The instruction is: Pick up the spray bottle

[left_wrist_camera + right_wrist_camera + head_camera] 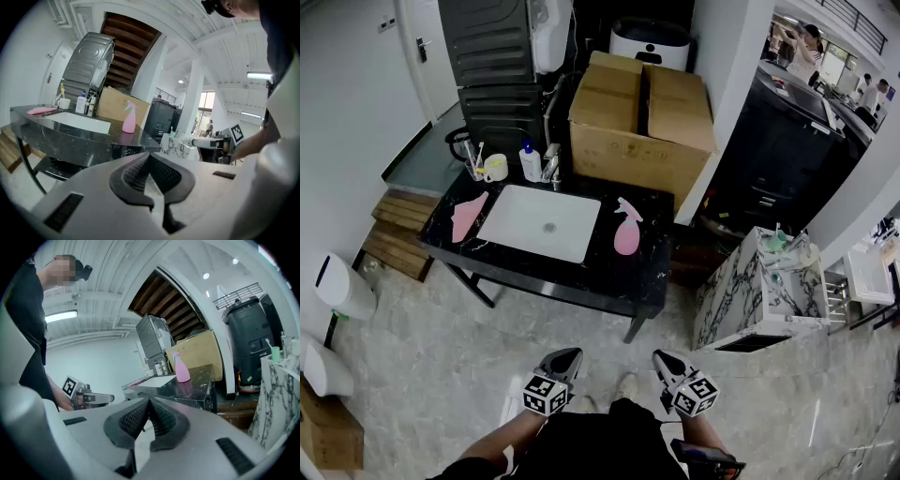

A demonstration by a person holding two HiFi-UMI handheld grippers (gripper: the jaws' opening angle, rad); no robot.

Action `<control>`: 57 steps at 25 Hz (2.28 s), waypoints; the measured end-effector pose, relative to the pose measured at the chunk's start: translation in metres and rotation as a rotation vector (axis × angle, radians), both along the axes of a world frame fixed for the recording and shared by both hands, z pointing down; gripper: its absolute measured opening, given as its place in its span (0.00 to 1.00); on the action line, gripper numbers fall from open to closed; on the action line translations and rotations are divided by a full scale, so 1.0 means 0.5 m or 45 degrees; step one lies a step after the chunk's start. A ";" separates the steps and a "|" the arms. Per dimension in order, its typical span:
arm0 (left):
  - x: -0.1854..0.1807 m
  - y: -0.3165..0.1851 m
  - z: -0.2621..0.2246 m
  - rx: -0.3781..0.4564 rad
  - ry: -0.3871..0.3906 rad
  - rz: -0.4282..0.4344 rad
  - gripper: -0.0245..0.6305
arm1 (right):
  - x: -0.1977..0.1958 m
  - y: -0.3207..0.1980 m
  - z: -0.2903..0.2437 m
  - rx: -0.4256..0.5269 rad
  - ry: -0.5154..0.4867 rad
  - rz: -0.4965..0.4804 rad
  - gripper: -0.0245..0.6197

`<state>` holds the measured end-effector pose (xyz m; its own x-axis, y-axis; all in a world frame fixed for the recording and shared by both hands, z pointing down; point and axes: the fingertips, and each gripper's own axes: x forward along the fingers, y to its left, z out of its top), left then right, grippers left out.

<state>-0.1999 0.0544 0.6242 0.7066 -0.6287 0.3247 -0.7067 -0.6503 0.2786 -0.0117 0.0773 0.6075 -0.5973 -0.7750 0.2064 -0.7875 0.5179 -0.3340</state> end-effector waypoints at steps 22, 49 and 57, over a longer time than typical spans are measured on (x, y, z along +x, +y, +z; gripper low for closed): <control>-0.010 0.095 0.006 0.001 0.065 0.077 0.05 | 0.004 0.109 -0.021 0.028 0.027 0.128 0.08; 0.231 -0.024 -0.012 0.008 -0.037 -0.034 0.05 | 0.243 -0.065 -0.001 0.030 -0.068 0.014 0.08; 0.316 -0.047 -0.011 0.015 -0.068 -0.122 0.05 | 0.319 -0.111 0.012 0.029 -0.095 -0.084 0.08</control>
